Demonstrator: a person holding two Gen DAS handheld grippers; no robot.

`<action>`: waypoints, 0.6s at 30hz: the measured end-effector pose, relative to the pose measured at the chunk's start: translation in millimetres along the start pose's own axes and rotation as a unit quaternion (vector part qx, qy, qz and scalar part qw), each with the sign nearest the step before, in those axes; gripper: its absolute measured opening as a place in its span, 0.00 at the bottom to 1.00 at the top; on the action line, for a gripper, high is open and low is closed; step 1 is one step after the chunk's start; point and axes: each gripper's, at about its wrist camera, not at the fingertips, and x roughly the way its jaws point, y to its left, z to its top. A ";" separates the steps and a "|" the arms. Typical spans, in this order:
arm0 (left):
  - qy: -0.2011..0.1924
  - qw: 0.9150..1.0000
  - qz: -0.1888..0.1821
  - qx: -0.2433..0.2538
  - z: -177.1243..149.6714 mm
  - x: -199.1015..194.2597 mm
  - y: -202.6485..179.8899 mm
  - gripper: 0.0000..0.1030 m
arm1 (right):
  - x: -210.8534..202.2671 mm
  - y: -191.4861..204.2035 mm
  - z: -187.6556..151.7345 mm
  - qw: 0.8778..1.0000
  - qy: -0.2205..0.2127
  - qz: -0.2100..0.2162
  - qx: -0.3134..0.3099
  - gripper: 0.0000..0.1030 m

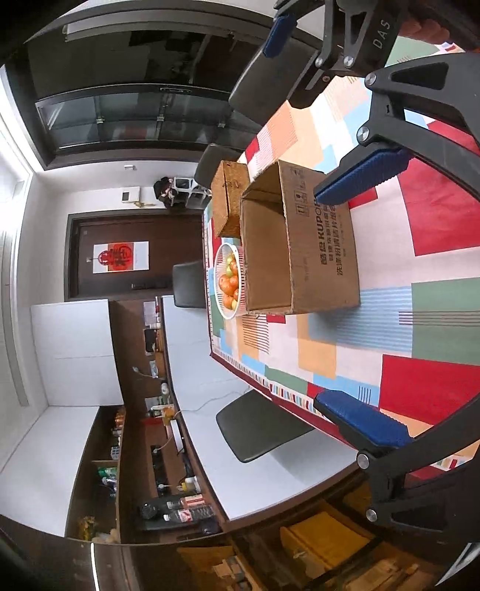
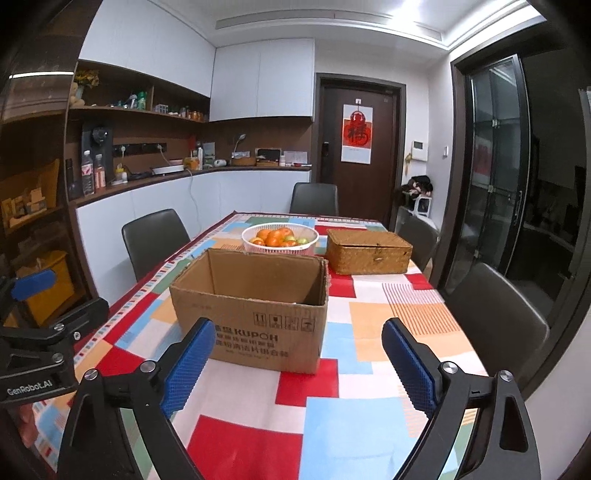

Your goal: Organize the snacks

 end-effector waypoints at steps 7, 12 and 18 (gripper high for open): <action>-0.008 1.000 0.000 -0.001 -2.4 -10.9 0.1 1.00 | -15.3 -0.4 -2.0 1.000 -0.010 -0.004 0.001 0.91; -0.014 1.000 0.002 -0.001 -2.1 -14.2 -1.9 1.00 | -19.2 -3.1 -3.1 1.000 -0.013 0.001 0.004 0.91; -0.029 0.999 0.014 0.004 -5.0 -20.9 -6.0 1.00 | -19.9 -6.7 -6.0 1.000 -0.010 0.000 0.010 0.91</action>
